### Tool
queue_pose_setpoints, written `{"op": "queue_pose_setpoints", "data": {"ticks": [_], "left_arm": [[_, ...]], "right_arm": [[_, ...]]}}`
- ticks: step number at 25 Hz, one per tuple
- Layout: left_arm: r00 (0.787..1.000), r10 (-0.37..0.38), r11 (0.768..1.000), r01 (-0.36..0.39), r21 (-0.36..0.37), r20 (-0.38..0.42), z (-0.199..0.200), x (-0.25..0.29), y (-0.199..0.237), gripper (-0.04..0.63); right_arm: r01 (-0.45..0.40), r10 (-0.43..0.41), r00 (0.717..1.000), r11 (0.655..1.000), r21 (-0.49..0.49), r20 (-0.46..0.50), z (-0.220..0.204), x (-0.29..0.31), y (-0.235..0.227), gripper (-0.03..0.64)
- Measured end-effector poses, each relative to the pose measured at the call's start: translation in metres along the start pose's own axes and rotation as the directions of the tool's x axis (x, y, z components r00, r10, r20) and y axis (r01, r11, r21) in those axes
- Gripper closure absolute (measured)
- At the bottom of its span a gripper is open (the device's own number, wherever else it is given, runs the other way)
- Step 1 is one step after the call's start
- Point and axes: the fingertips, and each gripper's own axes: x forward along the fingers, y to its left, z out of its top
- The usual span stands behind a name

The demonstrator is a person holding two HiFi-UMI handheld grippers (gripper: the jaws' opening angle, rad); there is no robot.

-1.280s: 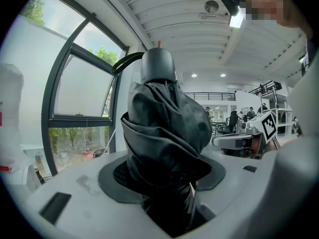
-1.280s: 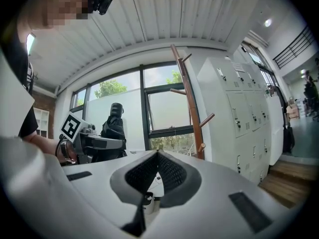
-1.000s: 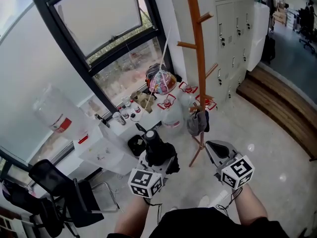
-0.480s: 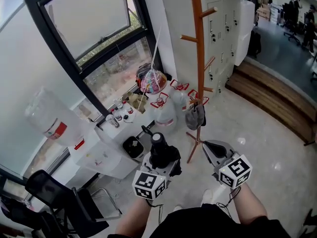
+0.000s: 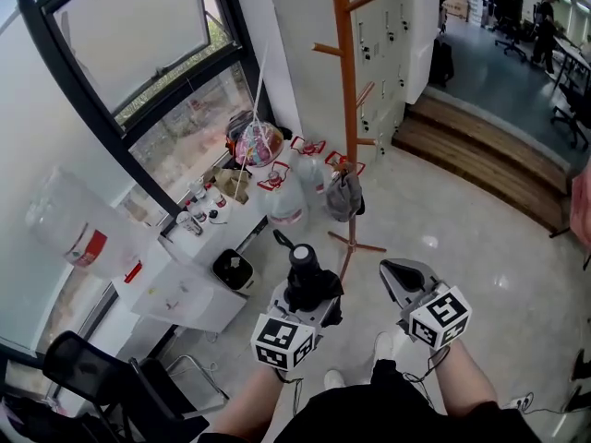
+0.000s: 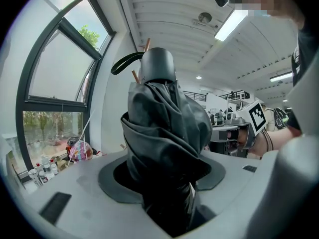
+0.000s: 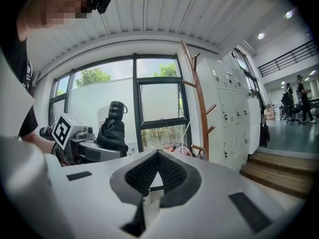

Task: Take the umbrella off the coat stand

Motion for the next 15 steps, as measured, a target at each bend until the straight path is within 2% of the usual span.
{"op": "queue_pose_setpoints", "data": {"ticks": [6, 15], "left_arm": [[0.998, -0.059, 0.998, 0.059, 0.006, -0.01, -0.012, -0.014, -0.022, 0.348], [0.995, -0.099, 0.995, 0.099, 0.021, -0.001, -0.014, -0.038, -0.048, 0.348]], "right_arm": [[0.051, -0.051, 0.999, 0.999, 0.011, 0.001, -0.012, -0.024, 0.018, 0.563], [0.093, -0.094, 0.995, 0.996, 0.009, 0.023, -0.012, -0.055, 0.042, 0.563]]}}
